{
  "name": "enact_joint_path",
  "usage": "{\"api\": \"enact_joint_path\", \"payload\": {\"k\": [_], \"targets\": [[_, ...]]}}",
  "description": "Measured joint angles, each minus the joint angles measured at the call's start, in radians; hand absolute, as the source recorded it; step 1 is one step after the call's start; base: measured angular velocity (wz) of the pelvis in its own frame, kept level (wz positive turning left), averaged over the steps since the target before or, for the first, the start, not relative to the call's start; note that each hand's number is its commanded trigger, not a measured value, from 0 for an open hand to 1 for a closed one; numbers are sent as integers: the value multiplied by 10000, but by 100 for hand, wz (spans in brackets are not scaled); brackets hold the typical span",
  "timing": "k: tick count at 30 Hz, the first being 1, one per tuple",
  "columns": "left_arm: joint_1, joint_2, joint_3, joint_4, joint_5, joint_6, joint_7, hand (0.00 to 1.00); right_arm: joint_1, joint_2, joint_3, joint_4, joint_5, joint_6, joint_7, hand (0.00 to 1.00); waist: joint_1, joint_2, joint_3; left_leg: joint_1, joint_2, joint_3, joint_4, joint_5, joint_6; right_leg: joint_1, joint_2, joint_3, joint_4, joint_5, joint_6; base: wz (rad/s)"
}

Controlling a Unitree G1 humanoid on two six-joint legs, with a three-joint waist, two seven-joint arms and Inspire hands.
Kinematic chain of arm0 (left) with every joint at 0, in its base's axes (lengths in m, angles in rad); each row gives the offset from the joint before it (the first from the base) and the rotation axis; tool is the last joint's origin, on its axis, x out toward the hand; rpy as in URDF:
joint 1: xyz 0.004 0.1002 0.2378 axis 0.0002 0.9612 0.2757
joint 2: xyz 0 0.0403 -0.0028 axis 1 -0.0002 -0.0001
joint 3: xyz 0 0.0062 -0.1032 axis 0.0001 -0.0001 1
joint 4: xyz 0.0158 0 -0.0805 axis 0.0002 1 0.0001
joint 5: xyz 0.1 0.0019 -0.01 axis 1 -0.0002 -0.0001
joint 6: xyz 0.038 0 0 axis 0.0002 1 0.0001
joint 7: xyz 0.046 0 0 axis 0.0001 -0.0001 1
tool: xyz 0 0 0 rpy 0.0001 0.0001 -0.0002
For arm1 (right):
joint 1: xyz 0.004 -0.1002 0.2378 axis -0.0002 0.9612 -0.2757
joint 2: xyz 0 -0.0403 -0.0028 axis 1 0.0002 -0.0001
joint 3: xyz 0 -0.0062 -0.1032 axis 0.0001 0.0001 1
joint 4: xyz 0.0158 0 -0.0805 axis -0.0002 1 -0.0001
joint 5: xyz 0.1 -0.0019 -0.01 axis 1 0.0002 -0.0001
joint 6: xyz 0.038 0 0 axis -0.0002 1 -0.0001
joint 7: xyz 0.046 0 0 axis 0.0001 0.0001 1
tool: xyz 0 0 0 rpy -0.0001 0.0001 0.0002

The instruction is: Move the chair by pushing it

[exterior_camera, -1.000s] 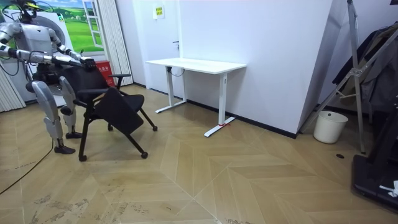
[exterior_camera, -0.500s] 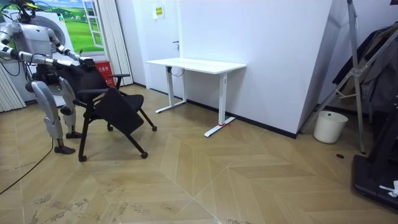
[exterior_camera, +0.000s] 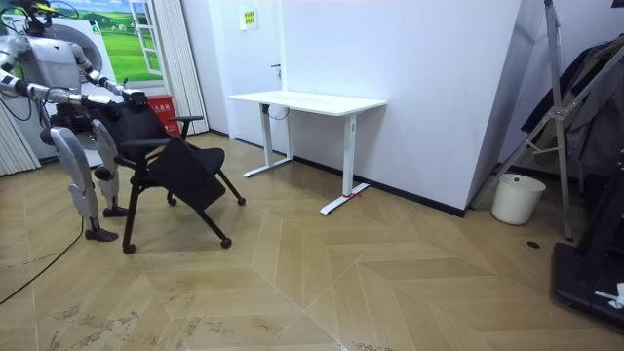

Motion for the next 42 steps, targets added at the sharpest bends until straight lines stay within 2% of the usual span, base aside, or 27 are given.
{"api": "enact_joint_path", "payload": {"k": [5,8,10,12,14,15,17,19,20,21,22,23,24,25,26,27,28,29,30,31,32,34,35,36,39,41,42], "targets": [[-248,-224,-13,377,3,-142,5,100,-2,75,-4,231,-34,-6,-210,100,18,-21,-6,14,-36,24,117,-1,0,-72,-95,-112,287,-163,-11,5],[-398,-333,20,630,61,-185,13,100,-66,334,-125,465,-286,-47,-236,100,34,-63,5,-13,-19,-1,243,-1,1,-125,-108,-125,466,-237,-56,2],[-491,-388,43,797,100,-224,31,100,-80,512,-246,599,-432,-111,-258,100,-39,-109,34,-85,-31,-115,358,-7,5,-179,-173,-235,664,-351,-87,15],[-839,-432,33,1152,107,-409,123,100,-328,577,-250,1095,-414,-429,-437,100,-20,-243,109,-225,-35,-156,683,-56,-17,-338,-272,-337,1074,-566,-140,17],[-1092,-565,27,1443,133,-513,132,100,-408,622,-265,1280,-412,-483,-543,100,-6,-259,112,-517,56,-224,1201,-260,-54,-547,-292,-469,1403,-734,-205,15],[-1260,-654,67,1652,139,-602,177,100,-540,633,-306,1403,-432,-570,-547,100,30,-225,128,-806,167,-229,1725,-498,-66,-773,-282,-507,1765,-908,-258,7],[-1559,-719,112,2001,109,-746,251,100,-826,687,-315,1717,-447,-763,-637,100,31,-221,148,-1246,275,-217,2556,-704,-114,-1056,-313,-525,2361,-1186,-347,8],[-2179,-952,-23,2826,64,-926,466,100,-1176,764,-307,2269,-499,-961,-902,100,24,-231,212,-2282,515,-185,4789,-749,-111,-1411,-395,-597,3248,-1774,-414,16],[-2303,-1053,-27,3073,54,-970,566,100,-1272,771,-307,2409,-566,-1020,-959,100,36,-176,232,-2588,610,-282,5498,-705,-73,-1457,-361,-593,3496,-1908,-439,11],[-2554,-1174,-110,3530,-34,-1083,745,100,-1420,845,-308,2686,-631,-1100,-1068,100,74,-74,257,-3236,816,-541,6915,-381,12,-1504,-248,-551,3954,-2163,-524,10],[-2756,-1259,-269,3940,-101,-1128,913,100,-1474,1004,-308,3011,-729,-1107,-1266,100,119,-17,280,-3906,992,-793,8254,357,94,-1471,-222,-516,4346,-2405,-669,6],[-2822,-1321,-289,4153,-101,-1151,1029,100,-1523,1120,-308,3202,-798,-1116,-1389,100,139,-62,310,-4221,1023,-928,8808,919,129,-1451,-178,-411,4507,-2508,-747,12],[-2943,-1451,-378,4545,-100,-1161,1183,100,-1571,1317,-309,3586,-903,-1143,-1594,100,148,-170,353,-4828,1013,-1056,9645,2144,153,-1381,-178,-280,4768,-2672,-853,22],[-3053,-1527,-504,4752,-170,-1156,1292,100,-1584,1290,-314,3686,-943,-1196,-1728,100,182,-265,316,-5378,938,-1071,10137,2508,284,-1418,-177,-109,5086,-2845,-949,35],[-3104,-1547,-594,4792,-245,-1152,1346,100,-1586,1228,-316,3657,-947,-1204,-1776,100,120,-259,323,-5653,824,-1068,10210,2366,396,-1476,-170,-89,5193,-2904,-966,40],[-3197,-1585,-753,4842,-353,-1100,1422,100,-1588,1149,-317,3672,-995,-1214,-1899,100,75,-235,337,-6101,522,-1006,10084,1921,531,-1523,-152,-51,5292,-2955,-992,11],[-3190,-1627,-756,4859,-369,-1092,1444,100,-1593,1144,-323,3725,-1066,-1214,-1986,100,132,-225,342,-6344,297,-824,9614,1689,435,-1492,-70,93,5295,-2965,-1017,-8],[-3172,-1643,-753,4859,-372,-1088,1455,100,-1591,1145,-322,3747,-1080,-1219,-2038,100,165,-197,351,-6403,205,-765,9230,1615,384,-1487,-54,106,5288,-2969,-1024,-25],[-3169,-1648,-754,4853,-395,-1100,1468,100,-1590,1115,-321,3751,-1105,-1251,-2122,100,164,-119,361,-6435,-51,-643,8180,1595,356,-1492,-15,89,5297,-3012,-1046,-11],[-3167,-1648,-755,4844,-409,-1110,1469,100,-1591,1087,-321,3753,-1111,-1276,-2164,100,166,-67,350,-6423,-153,-582,7528,1596,353,-1499,15,76,5312,-3054,-1049,-11],[-3158,-1644,-769,4793,-429,-1115,1497,100,-1591,1024,-302,3680,-1107,-1294,-2238,100,205,38,323,-6306,-285,-534,6225,1597,352,-1506,103,68,5319,-3110,-1043,-18],[-3138,-1552,-767,4634,-408,-1100,1485,100,-1574,993,-259,3703,-1109,-1297,-2411,100,319,56,287,-6014,-368,-569,4437,1593,358,-1466,114,76,5338,-3264,-979,-23],[-3138,-1521,-767,4586,-397,-1097,1487,100,-1562,990,-259,3696,-1110,-1299,-2468,100,317,53,280,-5975,-364,-622,4198,1590,364,-1451,112,85,5337,-3301,-952,-6],[-3129,-1508,-767,4536,-349,-1095,1485,100,-1482,991,-259,3713,-1139,-1297,-2621,100,287,74,216,-5852,-348,-730,3835,1577,384,-1360,112,82,5263,-3409,-833,8],[-2971,-1500,-762,4397,-249,-1143,1362,100,-1101,1025,-285,3596,-1224,-1263,-2857,100,92,59,-92,-5334,-291,-974,3586,1326,719,-873,21,138,4660,-3637,-493,6],[-2960,-1426,-746,4384,-135,-1262,1335,100,-964,1100,-291,3641,-1305,-1220,-3033,100,100,-25,-176,-5069,-223,-694,3607,1271,653,-495,-274,80,4300,-3818,-155,-26],[-2958,-1323,-694,4302,-34,-1353,1440,100,-970,1146,-307,3637,-1306,-1206,-3137,100,180,-41,-272,-5144,-240,-446,4060,1049,909,-390,-691,-98,4663,-4036,186,-57]]}}
